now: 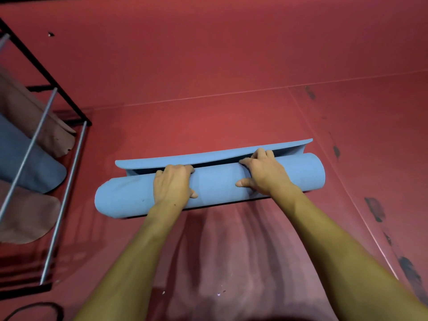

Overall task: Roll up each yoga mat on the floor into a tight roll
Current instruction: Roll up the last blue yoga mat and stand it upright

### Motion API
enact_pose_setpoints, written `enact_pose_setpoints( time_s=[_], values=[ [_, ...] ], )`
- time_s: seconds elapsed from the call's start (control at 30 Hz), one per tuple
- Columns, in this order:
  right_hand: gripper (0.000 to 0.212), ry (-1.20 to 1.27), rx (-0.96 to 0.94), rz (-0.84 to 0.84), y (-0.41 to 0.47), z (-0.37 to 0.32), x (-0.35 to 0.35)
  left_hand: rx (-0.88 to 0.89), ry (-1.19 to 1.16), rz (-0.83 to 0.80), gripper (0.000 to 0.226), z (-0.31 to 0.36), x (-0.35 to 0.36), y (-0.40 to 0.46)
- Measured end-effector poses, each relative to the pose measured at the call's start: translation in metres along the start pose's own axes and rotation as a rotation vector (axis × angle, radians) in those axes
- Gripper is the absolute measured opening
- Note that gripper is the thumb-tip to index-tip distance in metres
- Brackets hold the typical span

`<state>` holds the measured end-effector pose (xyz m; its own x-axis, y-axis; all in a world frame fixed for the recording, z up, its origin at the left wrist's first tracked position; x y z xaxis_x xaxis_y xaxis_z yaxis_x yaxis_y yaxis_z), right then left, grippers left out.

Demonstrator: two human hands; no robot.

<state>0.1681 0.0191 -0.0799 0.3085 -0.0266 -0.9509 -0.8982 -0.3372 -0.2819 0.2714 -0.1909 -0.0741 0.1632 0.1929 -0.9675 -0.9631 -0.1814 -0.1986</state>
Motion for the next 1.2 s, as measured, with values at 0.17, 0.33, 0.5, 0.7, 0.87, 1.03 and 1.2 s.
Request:
enact_pose_setpoints(
  time_s=[0.17, 0.33, 0.5, 0.7, 0.87, 1.03, 1.2],
  values=[
    [0.061, 0.04, 0.003, 0.083, -0.004, -0.002, 0.001, -0.007, -0.027, 0.003, 0.071, 0.003, -0.005, 0.003],
    [0.055, 0.036, -0.044, 0.219, -0.011, -0.005, 0.006, 0.029, 0.053, -0.014, 0.056, 0.001, -0.001, 0.004],
    [0.114, -0.14, -0.063, 0.18, -0.008, -0.012, 0.024, -0.052, 0.082, -0.104, 0.127, -0.004, 0.025, 0.007],
    [0.108, -0.301, -0.04, 0.259, 0.003, -0.019, 0.025, 0.024, 0.211, 0.177, 0.118, -0.012, 0.029, 0.007],
    [0.114, -0.297, -0.103, -0.024, 0.008, -0.009, 0.009, 0.072, 0.141, -0.232, 0.113, -0.015, 0.007, 0.022],
    [0.11, -0.129, -0.116, -0.227, -0.003, 0.002, 0.014, 0.08, -0.031, -0.422, 0.109, -0.018, 0.012, 0.004],
    [0.102, -0.135, -0.091, -0.089, 0.0, 0.004, 0.01, -0.009, -0.188, -0.157, 0.101, -0.029, 0.009, 0.004]
  ],
)
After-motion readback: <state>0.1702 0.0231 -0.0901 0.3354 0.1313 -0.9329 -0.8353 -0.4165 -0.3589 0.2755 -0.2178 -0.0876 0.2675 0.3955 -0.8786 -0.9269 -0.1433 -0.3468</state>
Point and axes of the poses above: each hand's wrist, its own y-axis towards the middle knuckle, its own x-axis out of the palm, z = x × y, the point moved 6 cm from there along y, towards the middle knuckle, and after that the axes turned 9 degrees about x, right-handed, at the moved point
